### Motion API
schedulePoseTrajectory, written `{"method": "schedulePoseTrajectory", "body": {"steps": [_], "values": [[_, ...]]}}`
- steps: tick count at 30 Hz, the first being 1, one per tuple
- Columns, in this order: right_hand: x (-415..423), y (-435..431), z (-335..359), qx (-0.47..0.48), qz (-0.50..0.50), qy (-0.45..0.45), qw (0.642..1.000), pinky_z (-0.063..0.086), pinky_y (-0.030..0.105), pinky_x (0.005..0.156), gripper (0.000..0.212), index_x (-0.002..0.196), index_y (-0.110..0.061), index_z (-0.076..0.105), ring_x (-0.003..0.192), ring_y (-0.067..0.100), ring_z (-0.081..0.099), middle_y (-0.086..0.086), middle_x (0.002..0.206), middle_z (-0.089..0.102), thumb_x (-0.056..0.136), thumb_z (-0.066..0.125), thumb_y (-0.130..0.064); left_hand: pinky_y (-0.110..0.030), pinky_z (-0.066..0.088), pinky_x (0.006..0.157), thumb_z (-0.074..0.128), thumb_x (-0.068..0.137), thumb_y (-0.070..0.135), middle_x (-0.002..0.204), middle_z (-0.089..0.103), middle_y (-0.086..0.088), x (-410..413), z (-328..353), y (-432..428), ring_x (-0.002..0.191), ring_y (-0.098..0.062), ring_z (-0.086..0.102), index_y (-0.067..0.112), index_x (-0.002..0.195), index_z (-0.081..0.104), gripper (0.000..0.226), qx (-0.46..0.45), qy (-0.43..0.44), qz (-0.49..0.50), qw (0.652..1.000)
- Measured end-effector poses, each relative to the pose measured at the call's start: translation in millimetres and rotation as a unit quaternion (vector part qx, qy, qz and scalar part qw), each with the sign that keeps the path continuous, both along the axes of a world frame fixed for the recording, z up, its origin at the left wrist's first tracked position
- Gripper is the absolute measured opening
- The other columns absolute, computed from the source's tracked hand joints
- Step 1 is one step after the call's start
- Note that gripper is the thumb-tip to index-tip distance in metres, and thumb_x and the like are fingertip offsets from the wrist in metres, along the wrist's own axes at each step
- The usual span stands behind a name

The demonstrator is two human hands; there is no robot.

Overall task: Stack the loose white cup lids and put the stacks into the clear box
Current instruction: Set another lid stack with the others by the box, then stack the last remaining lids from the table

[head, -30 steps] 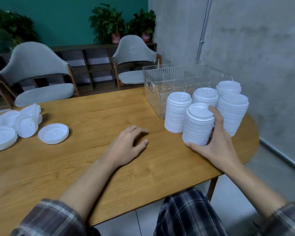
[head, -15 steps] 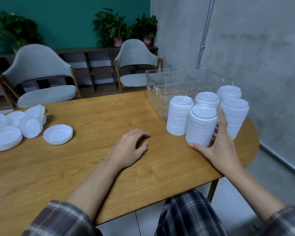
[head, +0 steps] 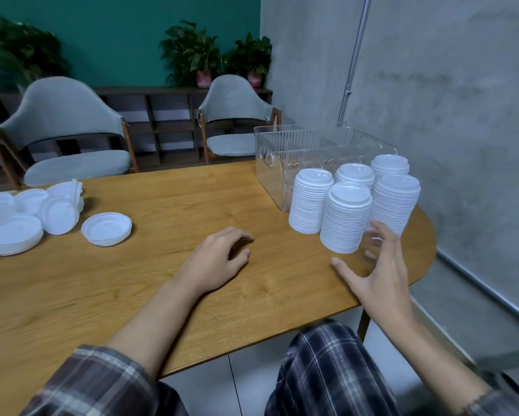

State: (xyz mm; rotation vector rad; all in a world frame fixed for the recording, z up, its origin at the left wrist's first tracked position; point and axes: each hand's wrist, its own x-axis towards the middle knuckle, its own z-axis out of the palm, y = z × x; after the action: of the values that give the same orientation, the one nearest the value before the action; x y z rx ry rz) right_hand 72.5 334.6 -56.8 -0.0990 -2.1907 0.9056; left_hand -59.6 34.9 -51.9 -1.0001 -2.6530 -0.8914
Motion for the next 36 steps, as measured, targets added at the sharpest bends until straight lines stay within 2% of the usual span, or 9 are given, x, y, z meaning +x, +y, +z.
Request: {"method": "schedulePoseTrajectory", "body": {"steps": [5, 8, 17, 21, 26, 30, 33, 36], "values": [[1, -23, 1, 0.031, 0.048, -0.026, 0.998, 0.054, 0.031, 0.094, 0.057, 0.131, -0.018, 0.058, 0.112, 0.006, 0.057, -0.007, 0.120, 0.055, 0.083, 0.085, -0.034, -0.033, 0.050, 0.105, 0.062, 0.103, 0.033, 0.129, 0.063, 0.017, 7, 0, -13, 0.121, -0.002, 0.057, 0.030, 0.130, 0.065, 0.027, 0.000, 0.006, 0.005, 1.000], [-7, -40, 5, 0.052, 0.087, -0.041, 0.994, 0.054, 0.029, 0.093, 0.049, 0.127, -0.021, 0.063, 0.111, 0.002, 0.058, -0.010, 0.118, 0.056, 0.085, 0.084, -0.034, -0.033, 0.050, 0.104, 0.062, 0.103, 0.032, 0.126, 0.063, 0.016, 12, 0, -25, 0.119, -0.003, 0.058, 0.030, 0.129, 0.066, 0.026, 0.001, 0.014, 0.010, 1.000], [-53, -111, 13, 0.087, 0.198, -0.080, 0.973, 0.053, 0.038, 0.099, 0.049, 0.130, -0.022, 0.062, 0.116, 0.006, 0.057, -0.013, 0.123, 0.055, 0.088, 0.082, -0.037, -0.039, 0.052, 0.098, 0.065, 0.099, 0.024, 0.115, 0.064, 0.015, 23, 3, -90, 0.113, -0.008, 0.060, 0.026, 0.120, 0.068, 0.021, 0.025, 0.046, 0.075, 0.996], [-77, -146, 14, 0.095, 0.232, -0.086, 0.964, 0.053, 0.037, 0.099, 0.049, 0.129, -0.020, 0.063, 0.115, 0.006, 0.059, -0.010, 0.124, 0.056, 0.087, 0.083, -0.034, -0.041, 0.052, 0.097, 0.064, 0.099, 0.022, 0.116, 0.063, 0.015, 26, 6, -120, 0.115, -0.009, 0.060, 0.024, 0.119, 0.067, 0.021, 0.044, 0.062, 0.111, 0.991], [-106, -190, 17, 0.105, 0.277, -0.110, 0.949, 0.052, 0.036, 0.101, 0.049, 0.131, -0.023, 0.061, 0.116, 0.005, 0.057, -0.011, 0.125, 0.054, 0.088, 0.081, -0.037, -0.033, 0.051, 0.092, 0.068, 0.095, 0.015, 0.115, 0.062, 0.010, 22, 11, -156, 0.108, -0.012, 0.061, 0.021, 0.117, 0.068, 0.023, 0.061, 0.107, 0.174, 0.977], [-132, -224, 18, 0.114, 0.309, -0.115, 0.937, 0.050, 0.034, 0.103, 0.050, 0.131, -0.023, 0.061, 0.115, 0.003, 0.056, -0.011, 0.125, 0.055, 0.088, 0.081, -0.037, -0.036, 0.051, 0.092, 0.072, 0.088, 0.008, 0.112, 0.064, 0.004, 9, 10, -184, 0.106, -0.019, 0.062, 0.015, 0.114, 0.070, 0.027, 0.053, 0.140, 0.234, 0.961], [-151, -244, 16, 0.115, 0.327, -0.107, 0.932, 0.050, 0.030, 0.102, 0.049, 0.130, -0.022, 0.063, 0.113, 0.001, 0.056, -0.010, 0.123, 0.057, 0.087, 0.083, -0.035, -0.038, 0.052, 0.092, 0.072, 0.085, 0.009, 0.113, 0.067, 0.003, -2, 10, -199, 0.109, -0.022, 0.064, 0.016, 0.117, 0.071, 0.033, 0.035, 0.130, 0.256, 0.957], [-168, -260, 13, 0.110, 0.348, -0.097, 0.926, 0.048, 0.026, 0.102, 0.047, 0.127, -0.021, 0.065, 0.112, 0.001, 0.057, -0.011, 0.121, 0.059, 0.085, 0.085, -0.032, -0.034, 0.052, 0.091, 0.073, 0.085, 0.012, 0.112, 0.071, 0.005, -11, 8, -209, 0.110, -0.020, 0.065, 0.018, 0.120, 0.072, 0.036, 0.028, 0.113, 0.265, 0.957]]}}
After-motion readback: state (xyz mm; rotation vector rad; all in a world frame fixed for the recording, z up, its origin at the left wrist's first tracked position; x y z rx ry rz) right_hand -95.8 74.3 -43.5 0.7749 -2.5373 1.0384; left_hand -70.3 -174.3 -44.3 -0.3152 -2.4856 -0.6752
